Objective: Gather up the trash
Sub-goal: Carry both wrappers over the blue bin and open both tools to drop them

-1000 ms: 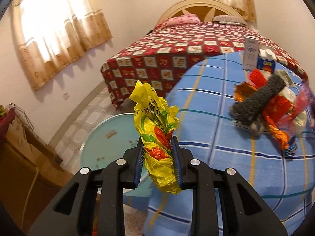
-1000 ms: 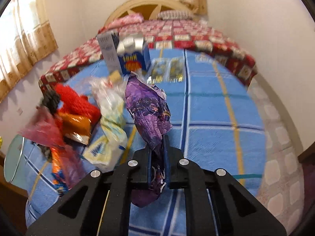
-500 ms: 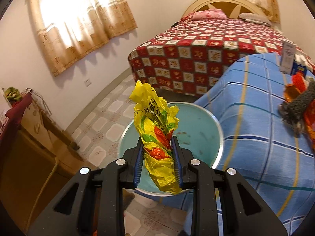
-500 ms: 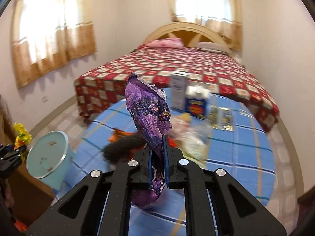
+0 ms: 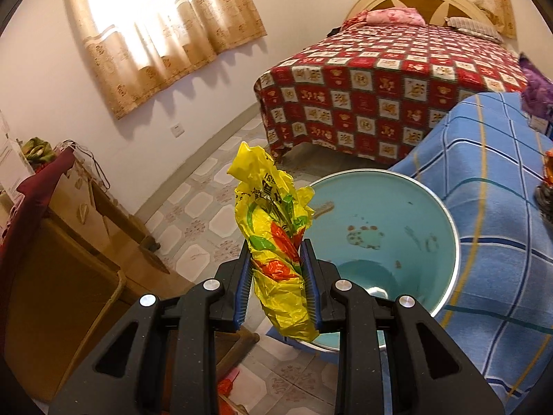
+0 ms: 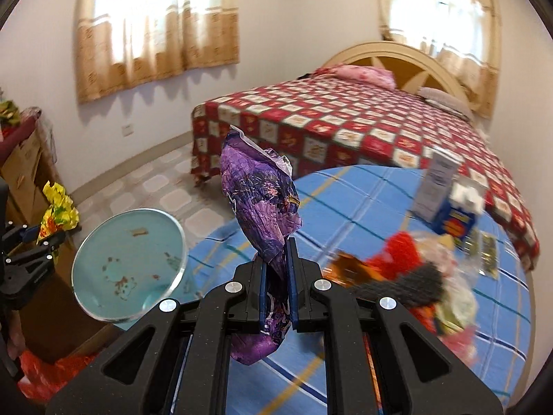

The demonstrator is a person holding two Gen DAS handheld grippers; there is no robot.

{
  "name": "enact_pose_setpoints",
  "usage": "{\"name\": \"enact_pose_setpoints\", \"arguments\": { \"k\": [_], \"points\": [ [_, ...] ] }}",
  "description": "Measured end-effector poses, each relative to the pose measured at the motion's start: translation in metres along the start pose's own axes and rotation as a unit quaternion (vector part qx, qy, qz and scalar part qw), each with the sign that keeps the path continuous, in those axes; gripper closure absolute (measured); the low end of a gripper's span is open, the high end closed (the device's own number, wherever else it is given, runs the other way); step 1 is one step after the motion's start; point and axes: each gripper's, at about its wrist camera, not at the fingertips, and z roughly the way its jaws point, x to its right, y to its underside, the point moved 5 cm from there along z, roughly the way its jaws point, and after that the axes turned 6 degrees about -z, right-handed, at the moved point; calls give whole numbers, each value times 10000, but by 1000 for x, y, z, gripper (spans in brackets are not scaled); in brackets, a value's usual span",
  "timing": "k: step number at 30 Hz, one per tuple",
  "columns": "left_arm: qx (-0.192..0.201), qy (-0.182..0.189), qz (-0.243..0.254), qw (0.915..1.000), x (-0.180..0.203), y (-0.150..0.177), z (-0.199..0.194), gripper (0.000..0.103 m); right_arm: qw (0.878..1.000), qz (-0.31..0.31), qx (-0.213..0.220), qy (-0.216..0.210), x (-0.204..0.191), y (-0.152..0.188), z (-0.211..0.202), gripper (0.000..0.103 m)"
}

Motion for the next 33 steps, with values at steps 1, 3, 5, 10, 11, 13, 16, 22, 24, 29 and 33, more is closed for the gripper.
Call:
{"name": "enact_pose_setpoints", "arguments": {
  "k": [1, 3, 5, 10, 11, 13, 16, 22, 24, 29, 33],
  "points": [
    [3, -37, 5, 10000, -2, 0, 2, 75, 10000, -30, -12, -40, -5, -2, 4, 92],
    [-6, -91, -20, 10000, -7, -1, 5, 75, 9998, -104, -41, -152, -17, -6, 14, 92],
    [-28, -119, -68, 9999, -12, -2, 9, 75, 9995, -168, -86, -248, -28, -8, 24, 92],
    [-54, -180, -92, 9998, -17, -2, 16, 75, 9983, -296, -198, -460, -53, -12, 44, 92],
    [-62, -191, -86, 9998, -18, -2, 17, 75, 9980, -335, -214, -488, -58, -13, 48, 92],
    [-74, -212, -106, 9997, -20, -3, 20, 75, 9974, -405, -238, -538, -68, -15, 53, 92],
    [-72, -237, -145, 9996, -24, -4, 22, 75, 9965, -516, -265, -599, -82, -19, 62, 92],
    [-56, -272, -196, 9994, -28, -5, 24, 75, 9947, -677, -292, -714, -103, -23, 74, 92],
    [-61, -253, -193, 9995, -28, -5, 24, 75, 9943, -698, -303, -743, -107, -23, 75, 92],
    [-60, -254, -196, 9995, -28, -5, 24, 75, 9935, -762, -324, -776, -113, -21, 78, 92],
    [-56, -245, -198, 9995, -26, -5, 24, 75, 9932, -774, -335, -808, -114, -21, 78, 92]
  ]
}}
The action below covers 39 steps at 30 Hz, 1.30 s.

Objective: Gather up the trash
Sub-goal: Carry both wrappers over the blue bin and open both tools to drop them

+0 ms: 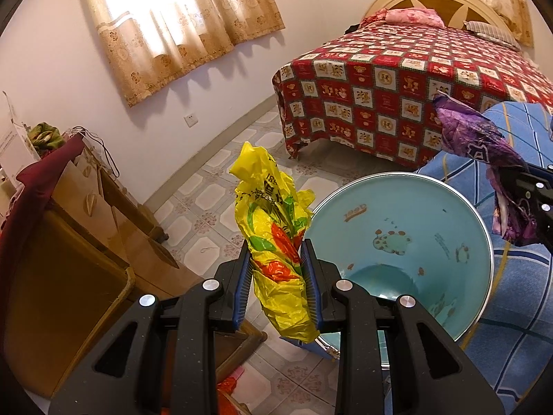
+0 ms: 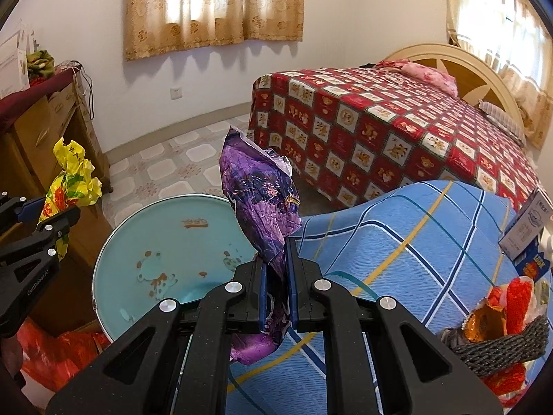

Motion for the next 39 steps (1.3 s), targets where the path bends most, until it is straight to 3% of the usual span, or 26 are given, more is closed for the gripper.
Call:
{"name": "enact_pose_setpoints", "arguments": {
  "k": [23, 29, 32, 34, 39],
  "points": [
    [15, 42, 16, 10000, 8, 0, -2, 74, 9997, -189, 4, -140, -12, -1, 2, 92],
    [39, 193, 60, 9998, 18, 3, -5, 72, 9996, -205, 7, -197, -14, -1, 4, 92],
    [76, 329, 58, 9994, 22, 3, -7, 57, 9993, -182, 3, -315, -15, 1, 6, 88],
    [129, 458, 39, 9989, 25, 2, -11, 47, 9994, -140, 44, -326, -12, 2, 6, 77],
    [199, 559, 13, 9982, 27, 0, -15, 35, 9995, -27, 15, -312, -7, 3, 7, 71]
  ]
}}
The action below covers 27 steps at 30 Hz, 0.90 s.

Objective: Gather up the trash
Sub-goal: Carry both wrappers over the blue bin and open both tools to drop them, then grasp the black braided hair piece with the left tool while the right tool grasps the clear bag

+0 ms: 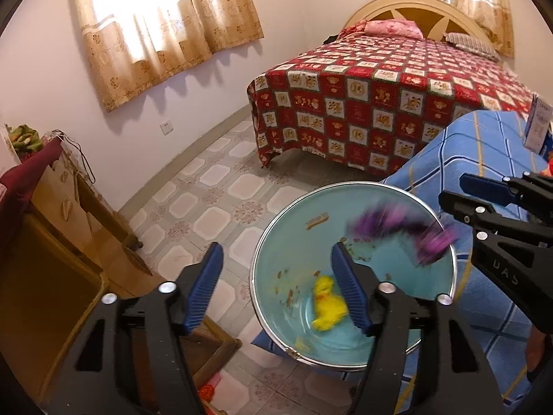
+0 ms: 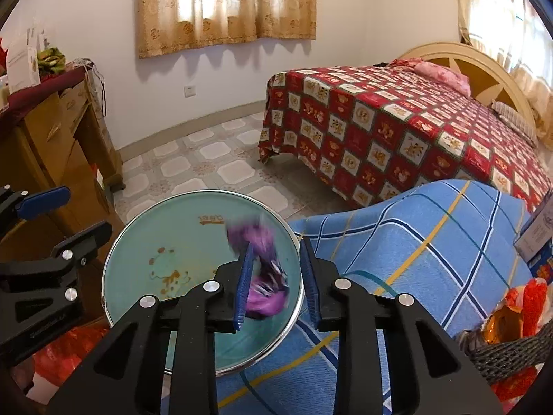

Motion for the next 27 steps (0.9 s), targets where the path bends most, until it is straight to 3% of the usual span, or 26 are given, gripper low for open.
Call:
{"name": "enact_pose_setpoints", "arguments": {
  "k": [3, 6, 13, 20, 24, 27],
  "points": [
    [-3, -66, -11, 10000, 0, 1, 0, 28, 9999, 43, 41, 108, 4, 2, -6, 64],
    [-60, -51, -32, 10000, 1, 5, 1, 28, 9997, 76, 42, 246, 11, 7, -17, 63],
    [-296, 234, 294, 9989, 41, 32, 2, 28, 9930, 533, 192, 1036, 75, 62, -97, 58],
    [-244, 453, 846, 9951, 93, 53, -10, 28, 9619, 1678, 332, 2132, 170, 154, -188, 51],
    [-119, 584, 1026, 9929, 121, 57, -21, 28, 9425, 2316, 218, 2401, 212, 198, -208, 50],
    [-54, 728, 1126, 9910, 144, 55, -30, 28, 9373, 2527, 209, 2392, 228, 210, -211, 51]
  ]
}}
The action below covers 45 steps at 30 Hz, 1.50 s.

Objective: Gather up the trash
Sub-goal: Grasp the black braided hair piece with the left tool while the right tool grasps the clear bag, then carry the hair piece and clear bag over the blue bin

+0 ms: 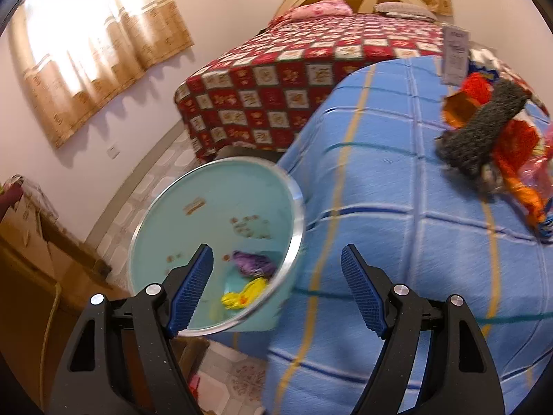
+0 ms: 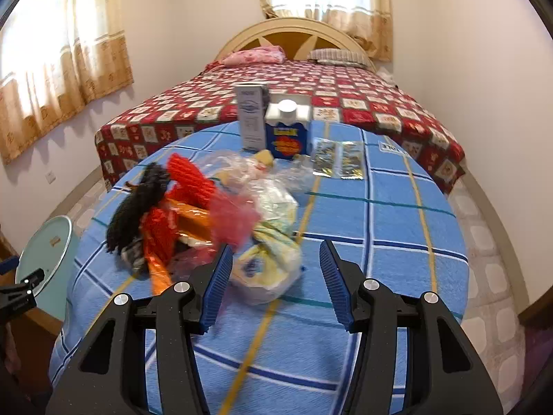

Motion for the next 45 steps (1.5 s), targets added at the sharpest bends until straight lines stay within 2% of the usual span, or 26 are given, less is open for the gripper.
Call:
{"name": "enact_pose_setpoints", "arguments": {
  "k": [5, 8, 15, 22, 24, 26, 28, 29, 31, 33, 39, 41, 45],
  "points": [
    [215, 333, 116, 9991, 42, -17, -11, 28, 9995, 79, -251, 151, 17, 3, 26, 51],
    [338, 528, 156, 9979, 67, -26, -15, 28, 9986, 55, -530, 71, 19, 8, 46, 51],
    [429, 967, 295, 9939, 119, -44, -12, 28, 9966, -62, -815, -82, 19, 8, 73, 51],
    [352, 1362, 325, 9895, 149, -57, 6, 29, 9952, -56, -964, -171, 20, 8, 88, 51],
    [333, 1425, 373, 9885, 154, -57, 9, 34, 9946, -83, -1009, -211, 19, 9, 92, 51],
    [251, 1514, 472, 9870, 162, -55, 12, 66, 9942, -94, -1037, -260, 18, 9, 94, 54],
    [181, 1572, 494, 9862, 166, -54, 14, 80, 9936, -96, -1070, -357, 17, 9, 97, 73],
    [183, 1552, 490, 9865, 167, -54, 14, 84, 9933, -98, -1069, -439, 15, 9, 97, 73],
    [255, 1534, 517, 9865, 165, -57, 9, 93, 9937, -114, -1008, -471, 14, 8, 92, 83],
    [337, 1521, 509, 9865, 160, -59, 1, 93, 9941, -66, -956, -501, 15, 7, 89, 87],
    [710, 1396, 486, 9865, 136, -68, -33, 93, 9981, 60, -526, -314, 27, -4, 60, 88],
    [807, 1248, 495, 9877, 125, -69, -42, 93, 9987, 30, -420, -303, 26, -7, 50, 88],
    [751, 1044, 383, 9910, 102, -68, -46, 93, 9993, -77, -222, -305, 17, -14, 31, 88]
  ]
}}
